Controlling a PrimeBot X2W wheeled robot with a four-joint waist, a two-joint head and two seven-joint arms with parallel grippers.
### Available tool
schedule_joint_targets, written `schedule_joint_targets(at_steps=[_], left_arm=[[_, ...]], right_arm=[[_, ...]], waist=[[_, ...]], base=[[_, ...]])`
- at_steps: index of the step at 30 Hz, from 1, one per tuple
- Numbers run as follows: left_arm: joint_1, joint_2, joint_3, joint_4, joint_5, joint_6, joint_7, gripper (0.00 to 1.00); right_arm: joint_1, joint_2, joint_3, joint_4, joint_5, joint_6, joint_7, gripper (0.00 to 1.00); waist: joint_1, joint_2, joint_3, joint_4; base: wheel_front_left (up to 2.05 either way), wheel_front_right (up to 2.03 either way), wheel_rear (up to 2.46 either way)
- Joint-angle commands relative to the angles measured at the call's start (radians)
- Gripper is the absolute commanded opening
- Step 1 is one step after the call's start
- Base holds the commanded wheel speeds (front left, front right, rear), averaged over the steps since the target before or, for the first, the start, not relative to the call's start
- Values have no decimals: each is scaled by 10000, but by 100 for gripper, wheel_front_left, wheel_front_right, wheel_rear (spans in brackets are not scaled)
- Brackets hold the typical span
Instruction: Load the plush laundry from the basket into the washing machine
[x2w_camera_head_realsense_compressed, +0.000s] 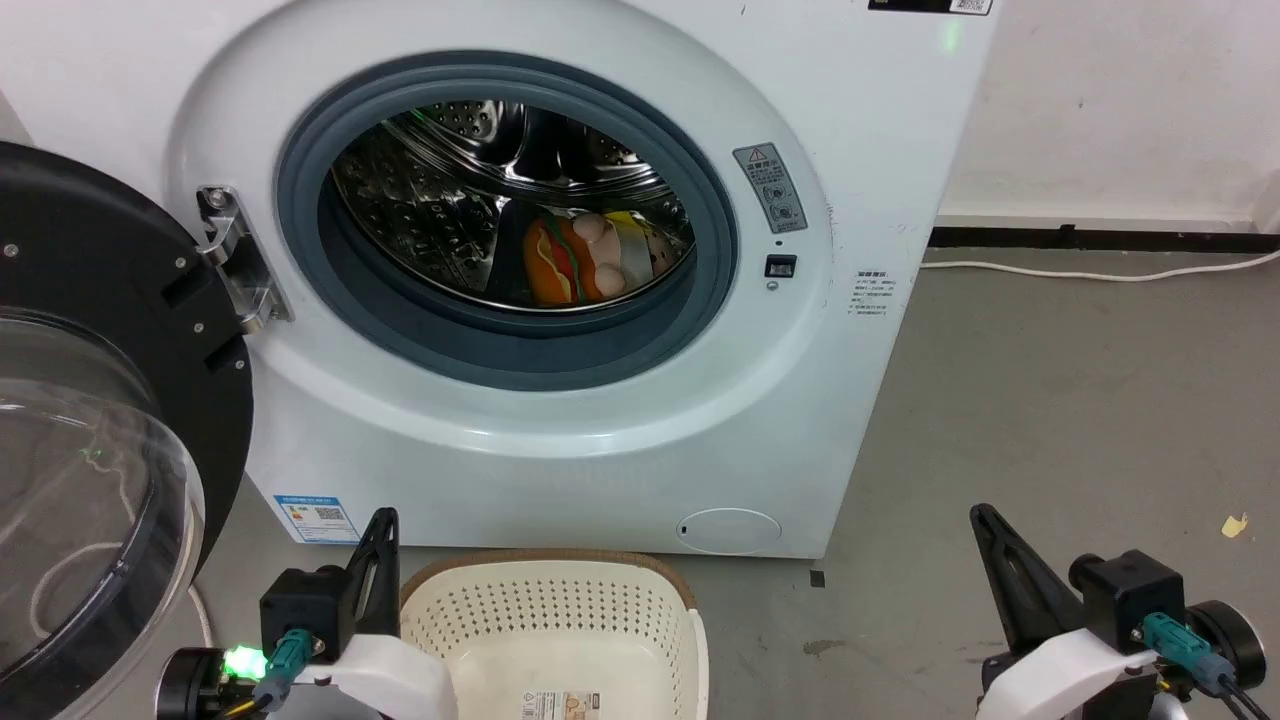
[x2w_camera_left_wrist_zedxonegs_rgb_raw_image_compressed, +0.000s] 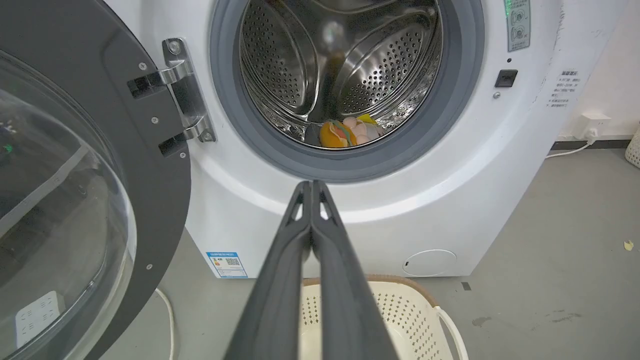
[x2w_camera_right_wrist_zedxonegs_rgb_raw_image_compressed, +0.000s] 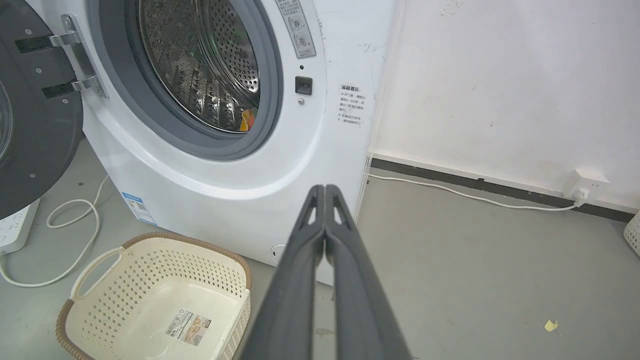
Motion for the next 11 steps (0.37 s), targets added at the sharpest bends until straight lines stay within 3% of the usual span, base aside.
schedule_joint_targets(at_steps=[1, 11], left_arm=[[-149, -11, 37, -49, 26, -57, 3, 0], [-149, -11, 37, -49, 26, -57, 3, 0]], right_arm=[[-137, 9, 7, -49, -76, -9, 7, 0], [-137, 9, 7, -49, -76, -9, 7, 0]], waist=[[0, 0, 0, 0], [0, 0, 0, 0]], base=[[0, 0, 0], [0, 0, 0]])
